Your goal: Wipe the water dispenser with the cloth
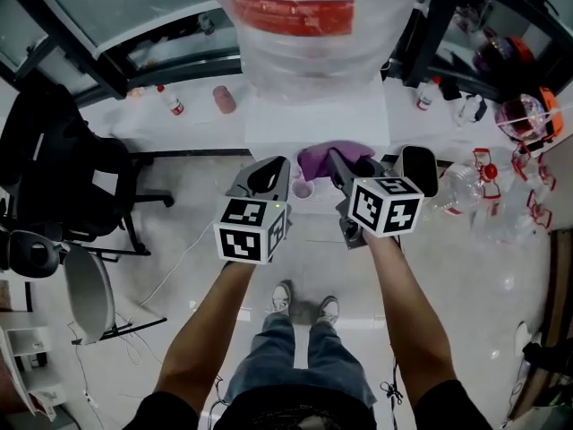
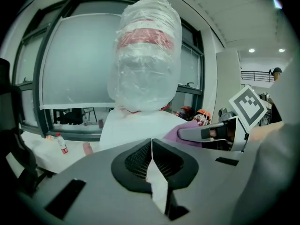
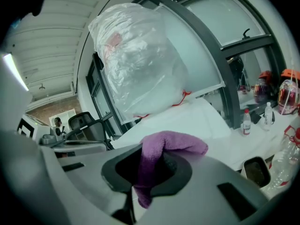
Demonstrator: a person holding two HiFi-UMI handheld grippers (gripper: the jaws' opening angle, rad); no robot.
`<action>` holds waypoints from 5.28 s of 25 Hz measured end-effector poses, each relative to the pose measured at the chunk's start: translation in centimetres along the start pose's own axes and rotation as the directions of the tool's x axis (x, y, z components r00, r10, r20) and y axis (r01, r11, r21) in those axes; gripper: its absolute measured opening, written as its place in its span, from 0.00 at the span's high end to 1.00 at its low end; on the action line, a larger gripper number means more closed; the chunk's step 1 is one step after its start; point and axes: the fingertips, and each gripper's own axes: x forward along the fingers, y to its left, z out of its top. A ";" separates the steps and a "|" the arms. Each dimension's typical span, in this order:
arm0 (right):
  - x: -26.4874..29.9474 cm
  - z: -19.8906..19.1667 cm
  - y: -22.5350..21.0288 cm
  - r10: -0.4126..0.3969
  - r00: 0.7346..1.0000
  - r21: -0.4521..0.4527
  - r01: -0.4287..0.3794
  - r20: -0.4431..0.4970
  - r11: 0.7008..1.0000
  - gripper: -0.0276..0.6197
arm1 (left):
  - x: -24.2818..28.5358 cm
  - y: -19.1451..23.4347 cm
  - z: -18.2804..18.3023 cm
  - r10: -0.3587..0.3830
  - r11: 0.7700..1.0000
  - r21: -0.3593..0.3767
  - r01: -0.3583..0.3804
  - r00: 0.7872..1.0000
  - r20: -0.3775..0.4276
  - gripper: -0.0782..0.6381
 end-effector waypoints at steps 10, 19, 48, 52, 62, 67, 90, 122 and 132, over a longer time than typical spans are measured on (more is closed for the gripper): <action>-4.3 1.1 -5.8 -0.012 0.999 0.013 0.012 0.035 1.000 0.89 | 1.0 -3.1 -0.4 0.031 0.999 -0.008 -0.031 0.999 0.010 0.85; -5.4 1.6 -6.8 -0.028 0.998 -0.041 0.030 0.051 0.999 0.89 | 0.4 -3.9 -1.0 0.029 1.000 0.002 -0.029 0.999 0.017 0.85; -3.5 -5.9 -10.7 -0.128 0.958 -0.179 0.177 0.255 0.968 0.89 | 5.7 -3.0 -12.2 -0.084 0.994 0.072 0.076 0.991 0.101 0.85; -2.5 -8.1 -11.9 -0.135 0.951 -0.188 0.192 0.277 0.963 0.89 | 7.0 -2.5 -14.6 -0.089 0.994 0.076 0.080 0.989 0.119 0.85; -1.6 -12.0 -14.2 -0.138 0.923 -0.231 0.231 0.359 0.945 0.89 | 9.7 -0.8 -19.1 -0.089 0.993 0.091 0.074 0.980 0.178 0.85; -0.5 -14.9 -15.2 -0.143 0.925 -0.255 0.242 0.352 0.936 0.89 | 10.9 -0.4 -20.5 -0.094 0.992 0.107 0.074 0.975 0.202 0.85; 2.1 -20.1 -11.1 -0.091 0.947 -0.365 0.207 0.309 0.908 0.89 | 11.0 3.8 -24.4 -0.068 0.995 0.092 0.050 0.976 0.208 0.85; 11.0 -7.4 11.5 0.260 0.878 -0.388 -0.093 0.402 0.917 0.90 | -0.6 12.5 -20.1 0.097 0.990 0.071 -0.125 0.943 0.320 0.85; 15.0 -13.6 9.1 0.241 0.918 -0.355 -0.122 0.314 0.927 0.90 | 1.0 13.3 -22.7 0.112 0.991 0.037 -0.130 0.942 0.315 0.85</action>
